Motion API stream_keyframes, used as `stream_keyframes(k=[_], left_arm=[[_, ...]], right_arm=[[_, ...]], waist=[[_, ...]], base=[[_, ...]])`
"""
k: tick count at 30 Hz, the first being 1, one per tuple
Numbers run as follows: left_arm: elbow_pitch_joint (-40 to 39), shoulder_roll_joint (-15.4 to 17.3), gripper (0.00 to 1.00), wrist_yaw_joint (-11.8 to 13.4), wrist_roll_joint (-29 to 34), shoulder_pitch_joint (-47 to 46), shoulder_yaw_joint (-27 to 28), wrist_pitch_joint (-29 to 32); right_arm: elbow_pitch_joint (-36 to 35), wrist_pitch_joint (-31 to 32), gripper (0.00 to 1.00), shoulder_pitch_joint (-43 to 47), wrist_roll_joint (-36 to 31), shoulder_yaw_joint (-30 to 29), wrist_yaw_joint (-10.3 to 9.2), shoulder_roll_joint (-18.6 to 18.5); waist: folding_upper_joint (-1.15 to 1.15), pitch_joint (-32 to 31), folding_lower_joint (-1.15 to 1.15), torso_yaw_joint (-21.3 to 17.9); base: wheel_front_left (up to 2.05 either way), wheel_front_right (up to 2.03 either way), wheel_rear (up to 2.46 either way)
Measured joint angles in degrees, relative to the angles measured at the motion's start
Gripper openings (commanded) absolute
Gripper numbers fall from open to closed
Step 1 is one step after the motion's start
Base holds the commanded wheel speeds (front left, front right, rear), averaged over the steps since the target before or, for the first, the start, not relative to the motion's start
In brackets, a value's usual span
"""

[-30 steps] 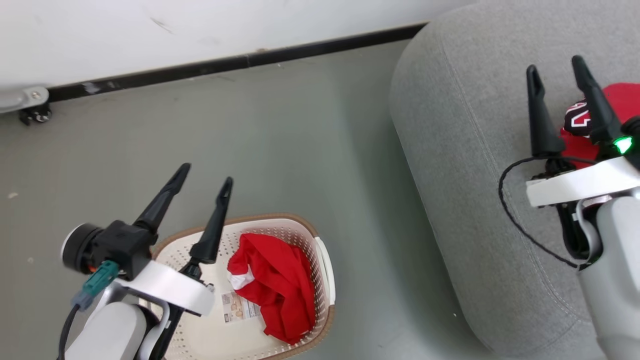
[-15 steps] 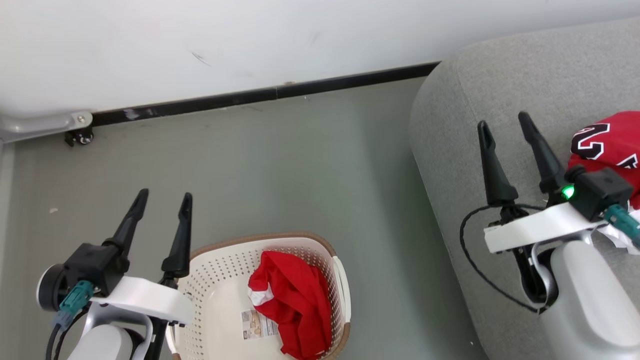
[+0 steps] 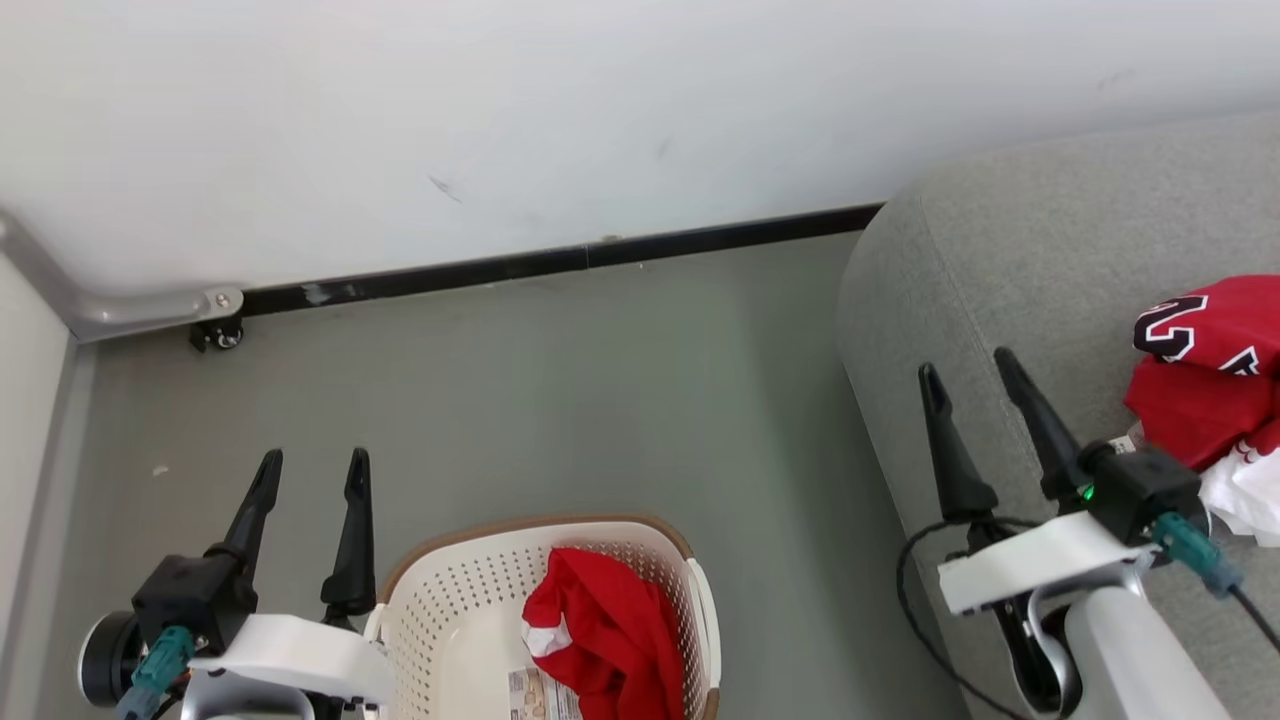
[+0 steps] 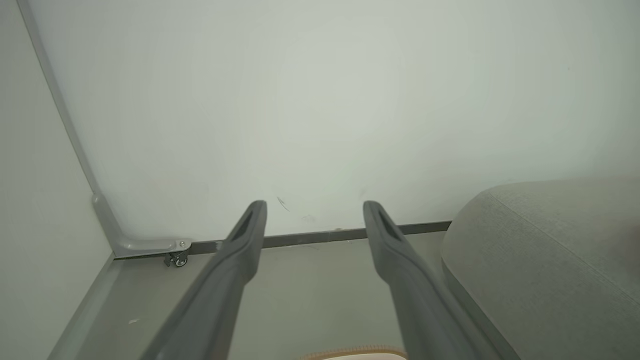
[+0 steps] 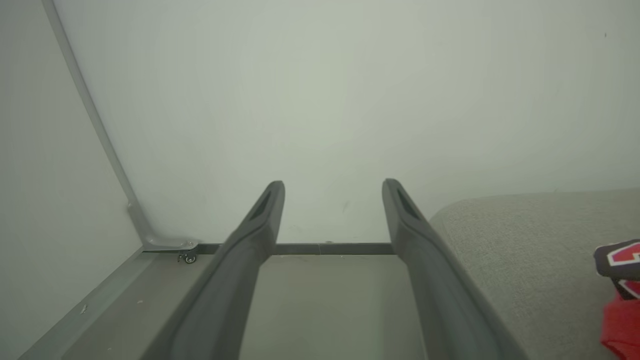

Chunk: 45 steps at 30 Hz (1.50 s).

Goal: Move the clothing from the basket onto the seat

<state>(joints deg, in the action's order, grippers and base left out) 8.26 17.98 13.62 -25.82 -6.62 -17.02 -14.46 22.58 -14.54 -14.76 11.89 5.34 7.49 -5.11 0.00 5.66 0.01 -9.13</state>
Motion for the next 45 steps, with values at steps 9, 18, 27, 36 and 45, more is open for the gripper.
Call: stream_keyframes(k=[9, 18, 27, 36, 45], left_arm=[[-0.11, -0.82, 1.00, 0.51, 0.93, 3.41, 1.03, 0.00], [-0.01, -2.15, 1.00, 1.00, 1.56, 7.06, 1.31, 0.00], [0.20, -2.34, 1.00, 0.94, 2.38, 9.56, 1.85, 0.00], [-0.97, -3.60, 1.00, 1.01, 3.25, 11.33, 1.94, 0.00], [-0.85, -3.57, 1.00, 1.00, 3.45, 11.42, 3.09, 0.00]], right_arm=[[-0.26, 0.00, 1.00, 4.82, -1.91, -0.75, 0.00, 1.07], [-0.59, 0.00, 1.00, 9.87, -3.48, -1.30, 0.00, 1.63], [-1.36, 0.60, 1.00, 12.98, -3.44, -1.80, 0.00, 2.04], [-2.11, 2.18, 1.00, 14.93, -3.39, -3.22, 0.00, 2.23], [-4.19, 3.28, 1.00, 15.12, -3.39, -3.28, 0.00, 2.32]], waist=[[0.00, -3.33, 0.00, 0.42], [0.00, -6.17, 0.00, 0.25], [0.00, -8.12, 0.00, -0.44], [0.00, -9.18, -0.01, -0.95], [0.00, -8.99, 0.00, -0.51]], base=[[0.00, 0.00, 0.00], [0.00, 0.00, 0.00], [0.00, 0.00, 0.00], [0.00, 0.00, 0.00], [0.00, 0.00, 0.00]])
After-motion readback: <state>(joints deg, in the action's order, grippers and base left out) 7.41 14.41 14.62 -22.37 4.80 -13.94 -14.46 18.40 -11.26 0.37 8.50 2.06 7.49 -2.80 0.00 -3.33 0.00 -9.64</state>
